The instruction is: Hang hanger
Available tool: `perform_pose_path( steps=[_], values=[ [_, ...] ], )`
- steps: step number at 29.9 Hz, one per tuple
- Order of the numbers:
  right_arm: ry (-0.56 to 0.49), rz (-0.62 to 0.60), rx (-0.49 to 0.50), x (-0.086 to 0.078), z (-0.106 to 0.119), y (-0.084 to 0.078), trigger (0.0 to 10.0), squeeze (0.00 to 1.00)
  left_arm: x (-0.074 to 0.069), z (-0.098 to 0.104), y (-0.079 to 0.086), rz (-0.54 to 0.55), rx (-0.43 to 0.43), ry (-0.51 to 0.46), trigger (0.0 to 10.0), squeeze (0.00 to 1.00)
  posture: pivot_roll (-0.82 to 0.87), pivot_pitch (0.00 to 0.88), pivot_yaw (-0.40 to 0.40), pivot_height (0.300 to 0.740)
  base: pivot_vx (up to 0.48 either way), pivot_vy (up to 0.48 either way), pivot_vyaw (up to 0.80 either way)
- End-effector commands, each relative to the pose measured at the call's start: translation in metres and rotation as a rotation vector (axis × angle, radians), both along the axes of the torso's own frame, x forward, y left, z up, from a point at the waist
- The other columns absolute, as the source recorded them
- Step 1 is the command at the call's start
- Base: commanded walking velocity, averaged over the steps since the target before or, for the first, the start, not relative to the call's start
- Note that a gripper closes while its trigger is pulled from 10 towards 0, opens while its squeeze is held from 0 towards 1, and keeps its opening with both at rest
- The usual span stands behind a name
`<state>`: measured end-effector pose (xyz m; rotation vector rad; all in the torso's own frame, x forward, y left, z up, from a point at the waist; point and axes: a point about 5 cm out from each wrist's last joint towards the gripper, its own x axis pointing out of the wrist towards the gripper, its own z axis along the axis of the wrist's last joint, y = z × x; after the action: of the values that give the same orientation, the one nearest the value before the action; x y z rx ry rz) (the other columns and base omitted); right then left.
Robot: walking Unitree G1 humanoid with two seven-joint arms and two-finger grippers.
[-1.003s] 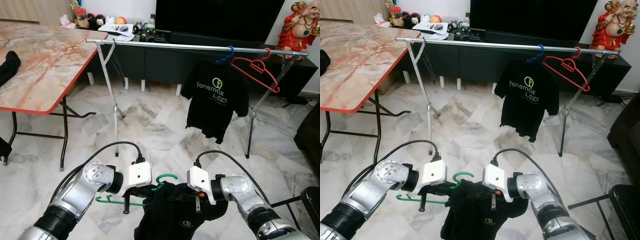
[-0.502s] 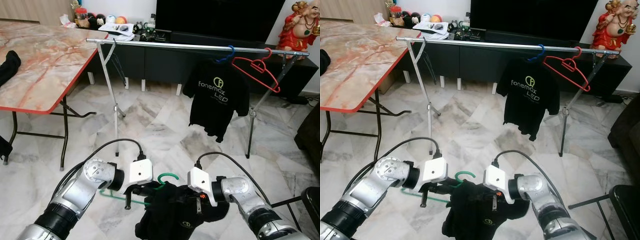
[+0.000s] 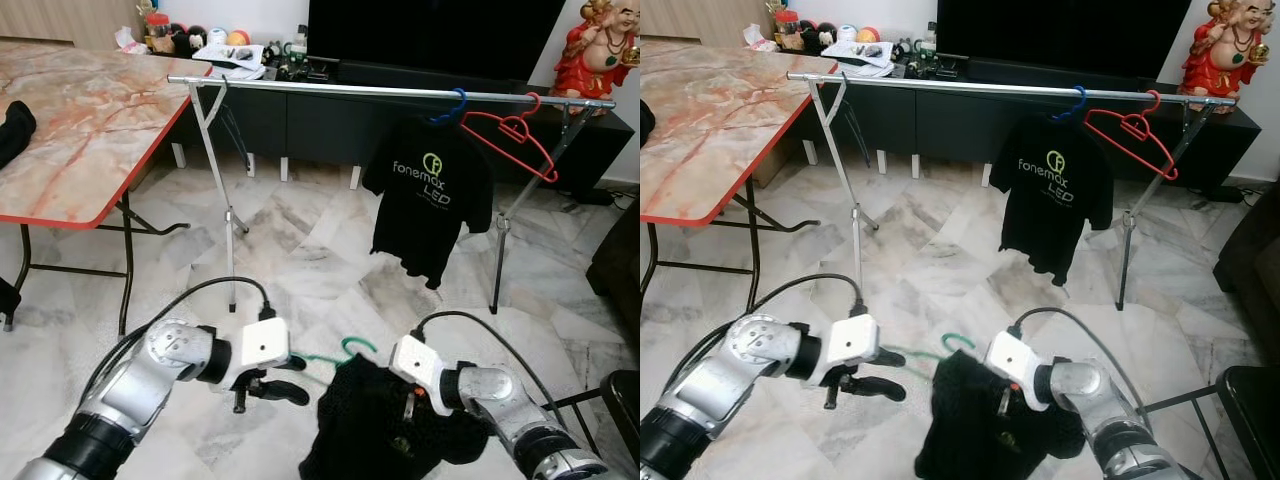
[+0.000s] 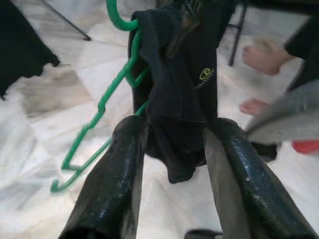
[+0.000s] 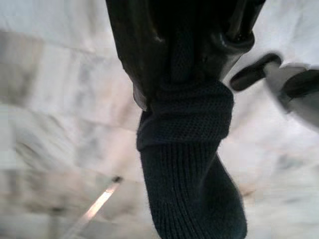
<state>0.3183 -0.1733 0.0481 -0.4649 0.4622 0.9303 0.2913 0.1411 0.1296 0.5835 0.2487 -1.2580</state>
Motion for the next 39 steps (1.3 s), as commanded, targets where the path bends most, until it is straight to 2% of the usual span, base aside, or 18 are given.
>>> perform_pose_path(
  steps=[1, 3, 4, 5, 6, 7, 8, 11, 15, 22, 25, 28, 32, 39],
  values=[
    [-0.032, -0.082, 0.052, 0.007, 0.008, -0.005, 0.0, 0.00, -0.002, -0.003, 0.000, 0.055, -0.027, -0.025, 10.0, 1.00, 0.09, 0.099, -0.081, 0.740, 0.000, 0.000, 0.00],
    [-0.063, -0.164, 0.144, 0.014, 0.015, -0.001, 0.0, 0.00, 0.001, -0.012, 0.006, 0.199, -0.037, -0.110, 10.0, 1.00, 0.09, 0.098, -0.084, 0.740, 0.000, 0.000, 0.00],
    [-0.063, -0.164, 0.144, 0.014, 0.015, -0.001, 0.0, 0.00, 0.001, -0.012, 0.006, 0.199, -0.037, -0.110, 10.0, 1.00, 0.09, 0.098, -0.084, 0.740, 0.000, 0.000, 0.00],
    [-0.077, -0.170, 0.180, 0.016, 0.020, 0.002, 0.0, 0.00, 0.004, -0.016, 0.010, 0.261, -0.041, -0.135, 10.0, 1.00, 0.09, 0.100, -0.083, 0.740, 0.000, 0.000, 0.00],
    [-0.094, -0.169, 0.214, 0.019, 0.024, 0.007, 0.0, 0.00, 0.007, -0.022, 0.014, 0.340, -0.038, -0.166, 10.0, 0.74, 0.09, 0.099, -0.080, 0.740, 0.000, 0.000, 0.00],
    [-0.107, -0.164, 0.227, 0.020, 0.028, 0.010, 0.0, 0.00, 0.011, -0.027, 0.018, 0.412, -0.023, -0.187, 10.0, 0.00, 0.09, 0.099, -0.080, 0.740, 0.000, 0.000, 0.00],
    [-0.107, -0.164, 0.227, 0.020, 0.028, 0.010, 0.0, 0.00, 0.011, -0.027, 0.018, 0.412, -0.023, -0.187, 10.0, 0.00, 0.09, 0.099, -0.080, 0.740, 0.000, 0.000, 0.00],
    [-0.142, -0.177, 0.282, 0.028, 0.041, 0.025, 0.0, 0.00, 0.013, -0.051, 0.024, 0.604, -0.023, -0.206, 10.0, 0.00, 0.08, 0.094, -0.079, 0.740, 0.000, 0.000, 0.00],
    [-0.155, -0.143, 0.301, 0.028, 0.048, 0.034, 0.0, 0.00, 0.011, -0.061, 0.021, 0.630, -0.021, -0.215, 10.0, 0.00, 0.07, 0.089, -0.077, 0.740, 0.000, 0.000, 0.00],
    [-0.194, -0.080, 0.362, 0.029, 0.075, 0.052, 0.0, 0.00, 0.011, -0.082, 0.015, 0.656, 0.032, -0.229, 10.0, 0.00, 0.06, 0.076, -0.078, 0.740, 0.000, 0.000, 0.00],
    [-0.206, -0.055, 0.363, 0.024, 0.086, 0.062, 0.0, 0.00, 0.010, -0.091, 0.009, 0.655, 0.035, -0.234, 10.0, 0.00, 0.06, 0.070, -0.080, 0.740, 0.000, 0.000, 0.00],
    [-0.206, -0.016, 0.382, 0.016, 0.092, 0.074, 0.0, 0.00, 0.010, -0.093, 0.006, 0.692, -0.009, -0.239, 10.0, 0.00, 0.05, 0.069, -0.078, 0.740, 0.000, 0.000, 0.00],
    [-0.202, -0.023, 0.388, 0.009, 0.095, 0.082, 0.0, 0.00, 0.010, -0.096, 0.005, 0.676, 0.036, -0.279, 10.0, 0.00, 0.04, 0.070, -0.078, 0.740, 0.000, 0.000, 0.00],
    [-0.183, -0.021, 0.436, -0.003, 0.105, 0.102, 0.0, 0.00, 0.004, -0.108, -0.006, 0.553, 0.098, -0.231, 10.0, 0.00, 0.04, 0.086, -0.079, 0.740, 0.000, 0.000, 0.00]
  ],
)
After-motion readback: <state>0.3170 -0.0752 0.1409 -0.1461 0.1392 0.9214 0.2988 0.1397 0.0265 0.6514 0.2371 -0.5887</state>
